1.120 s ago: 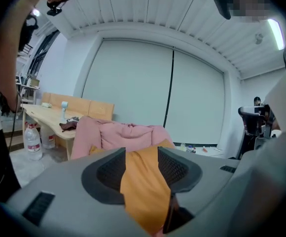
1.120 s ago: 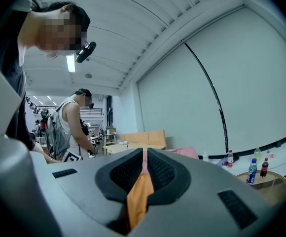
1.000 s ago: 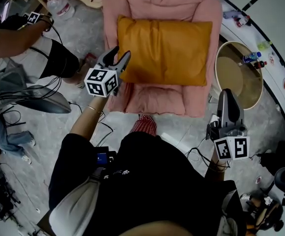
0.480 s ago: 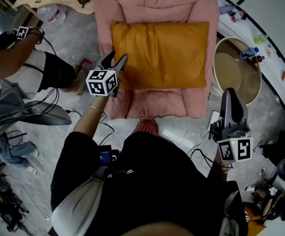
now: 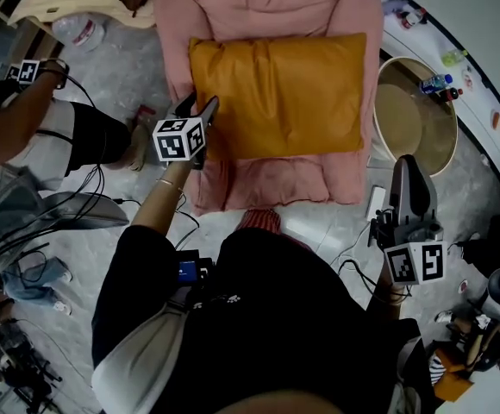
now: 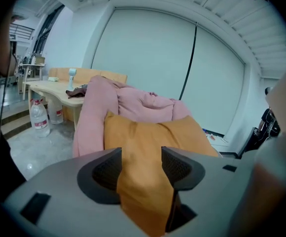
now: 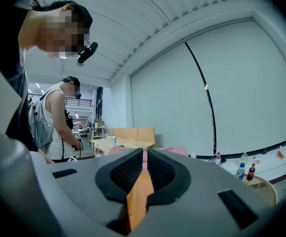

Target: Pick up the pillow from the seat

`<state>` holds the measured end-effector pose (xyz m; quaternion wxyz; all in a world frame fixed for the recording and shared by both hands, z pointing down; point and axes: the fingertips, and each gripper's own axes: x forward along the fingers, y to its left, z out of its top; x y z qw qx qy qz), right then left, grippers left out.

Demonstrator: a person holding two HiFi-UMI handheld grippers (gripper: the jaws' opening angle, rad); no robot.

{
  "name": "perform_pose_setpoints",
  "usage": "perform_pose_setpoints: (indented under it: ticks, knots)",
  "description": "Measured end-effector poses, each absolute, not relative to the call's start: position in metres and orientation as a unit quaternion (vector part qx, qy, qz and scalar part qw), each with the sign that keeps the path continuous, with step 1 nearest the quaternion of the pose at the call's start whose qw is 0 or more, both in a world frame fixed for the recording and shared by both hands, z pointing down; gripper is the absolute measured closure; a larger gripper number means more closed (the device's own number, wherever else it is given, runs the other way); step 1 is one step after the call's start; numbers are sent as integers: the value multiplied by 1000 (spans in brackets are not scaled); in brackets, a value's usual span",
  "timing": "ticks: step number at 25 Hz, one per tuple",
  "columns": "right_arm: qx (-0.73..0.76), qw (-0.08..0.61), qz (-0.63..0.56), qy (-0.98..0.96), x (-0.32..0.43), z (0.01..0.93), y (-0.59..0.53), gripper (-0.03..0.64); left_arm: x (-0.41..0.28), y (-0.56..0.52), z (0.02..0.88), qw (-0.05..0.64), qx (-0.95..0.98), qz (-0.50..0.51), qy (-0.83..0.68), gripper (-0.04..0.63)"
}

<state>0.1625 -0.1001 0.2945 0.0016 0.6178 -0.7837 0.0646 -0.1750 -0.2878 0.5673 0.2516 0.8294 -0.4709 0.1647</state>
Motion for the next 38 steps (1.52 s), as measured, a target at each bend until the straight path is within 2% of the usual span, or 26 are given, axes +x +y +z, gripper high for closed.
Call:
perform_pose_setpoints:
  ticks: [7, 17, 21, 33, 38]
  knots:
    - [615, 31, 56, -786, 150, 296, -112, 594, -183, -301, 597, 275, 817, 194, -468, 329]
    - [629, 29, 57, -775, 147, 293, -120, 594, -185, -312, 626, 315, 805, 198, -463, 305]
    - [639, 32, 64, -765, 152, 292, -119, 594, -190, -311, 635, 341, 794, 183, -468, 305]
    - [661, 32, 80, -746, 162, 301, -107, 594, -184, -316, 633, 348, 799, 161, -463, 310]
    - [670, 29, 82, -738, 166, 303, -102, 594, -183, -315, 642, 355, 798, 159, -461, 356]
